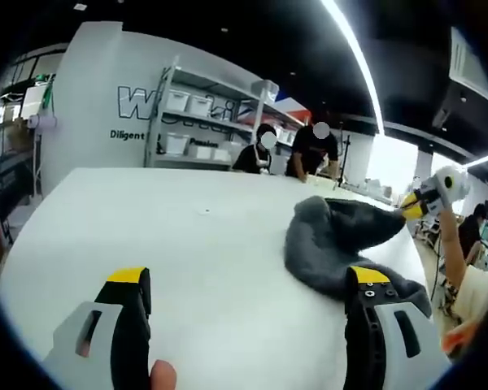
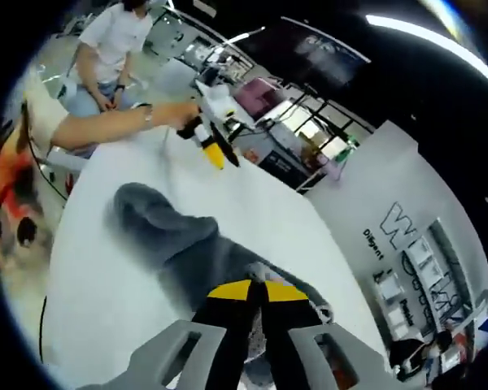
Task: Fold the towel on the table until its edges align and the towel forms a compact rectangular stack.
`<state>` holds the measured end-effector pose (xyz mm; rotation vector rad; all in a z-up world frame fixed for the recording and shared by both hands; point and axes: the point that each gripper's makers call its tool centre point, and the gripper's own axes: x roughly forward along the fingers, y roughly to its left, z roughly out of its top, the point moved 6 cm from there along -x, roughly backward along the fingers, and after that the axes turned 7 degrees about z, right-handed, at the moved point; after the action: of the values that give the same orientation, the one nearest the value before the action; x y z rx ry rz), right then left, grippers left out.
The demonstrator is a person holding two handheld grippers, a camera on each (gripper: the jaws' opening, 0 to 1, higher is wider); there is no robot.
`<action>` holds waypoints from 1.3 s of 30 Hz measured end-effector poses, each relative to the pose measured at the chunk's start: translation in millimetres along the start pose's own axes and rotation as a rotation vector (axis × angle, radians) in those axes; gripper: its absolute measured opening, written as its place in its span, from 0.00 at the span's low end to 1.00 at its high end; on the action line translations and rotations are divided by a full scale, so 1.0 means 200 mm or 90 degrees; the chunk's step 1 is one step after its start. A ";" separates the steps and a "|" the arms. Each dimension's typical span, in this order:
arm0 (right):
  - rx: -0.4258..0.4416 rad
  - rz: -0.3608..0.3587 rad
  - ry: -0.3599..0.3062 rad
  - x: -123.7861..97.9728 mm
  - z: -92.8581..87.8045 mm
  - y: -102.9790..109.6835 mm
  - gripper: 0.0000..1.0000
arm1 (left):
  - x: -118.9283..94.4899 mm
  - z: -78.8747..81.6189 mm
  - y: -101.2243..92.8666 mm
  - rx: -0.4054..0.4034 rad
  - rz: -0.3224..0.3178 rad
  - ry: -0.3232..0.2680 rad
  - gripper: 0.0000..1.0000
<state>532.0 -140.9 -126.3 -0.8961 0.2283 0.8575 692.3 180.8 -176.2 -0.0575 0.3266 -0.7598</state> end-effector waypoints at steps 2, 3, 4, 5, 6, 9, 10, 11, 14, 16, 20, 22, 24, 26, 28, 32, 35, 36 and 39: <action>0.026 0.023 -0.018 0.02 -0.03 0.05 0.00 | 0.01 -0.02 -0.02 -0.003 0.000 0.005 0.98; 0.052 0.053 -0.030 0.04 -0.06 0.10 0.00 | 0.01 -0.03 -0.03 -0.003 0.000 0.008 0.98; 0.060 0.064 -0.031 0.05 -0.08 0.11 0.01 | 0.01 -0.04 -0.04 -0.002 0.001 0.011 0.98; 0.068 0.072 -0.032 0.06 -0.10 0.13 0.01 | 0.01 -0.04 -0.04 -0.002 0.002 0.013 0.98; 0.079 0.081 -0.033 0.08 -0.12 0.15 0.01 | 0.01 -0.05 -0.05 -0.002 0.002 0.013 0.98; 0.112 0.115 -0.025 0.13 -0.17 0.20 0.01 | 0.00 -0.07 -0.08 -0.001 0.003 0.014 0.98; 0.121 0.124 -0.021 0.14 -0.18 0.21 0.01 | 0.00 -0.07 -0.08 -0.001 0.004 0.014 0.98; 0.124 0.130 -0.017 0.15 -0.19 0.23 0.01 | 0.00 -0.07 -0.08 -0.001 0.005 0.014 0.98; 0.125 0.143 -0.001 0.18 -0.22 0.26 0.01 | 0.00 -0.06 -0.06 -0.003 0.006 0.017 0.97; 0.128 0.148 0.003 0.19 -0.23 0.28 0.02 | 0.00 -0.06 -0.05 -0.004 0.007 0.018 0.97; 0.148 0.160 0.009 0.22 -0.25 0.32 0.03 | 0.00 -0.06 -0.06 -0.005 0.006 0.018 0.97; 0.149 0.163 0.019 0.24 -0.26 0.35 0.03 | -0.01 -0.07 -0.06 -0.005 0.006 0.019 0.97; 0.153 0.167 0.024 0.25 -0.27 0.37 0.04 | 0.00 -0.06 -0.04 -0.006 0.007 0.020 0.97; 0.159 0.173 0.023 0.26 -0.27 0.38 0.05 | 0.00 -0.05 -0.03 -0.006 0.007 0.020 0.97; 0.167 0.179 0.017 0.26 -0.27 0.40 0.06 | 0.00 -0.04 -0.01 -0.007 0.007 0.021 0.97; 0.175 0.161 -0.014 0.22 -0.25 0.39 0.07 | 0.00 -0.05 -0.02 -0.008 0.006 0.023 0.97; 0.202 0.148 -0.056 0.18 -0.23 0.38 0.14 | 0.00 -0.06 -0.03 -0.008 0.006 0.025 0.97; 0.213 0.147 -0.068 0.16 -0.23 0.37 0.18 | 0.00 -0.06 -0.03 -0.008 0.006 0.026 0.97; 0.230 0.132 -0.089 0.12 -0.23 0.34 0.25 | 0.00 -0.06 -0.02 -0.005 0.005 0.028 0.97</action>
<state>504.2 -140.4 -207.2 -0.4780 0.3459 1.0272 685.1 178.2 -187.2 -0.0466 0.3713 -0.7525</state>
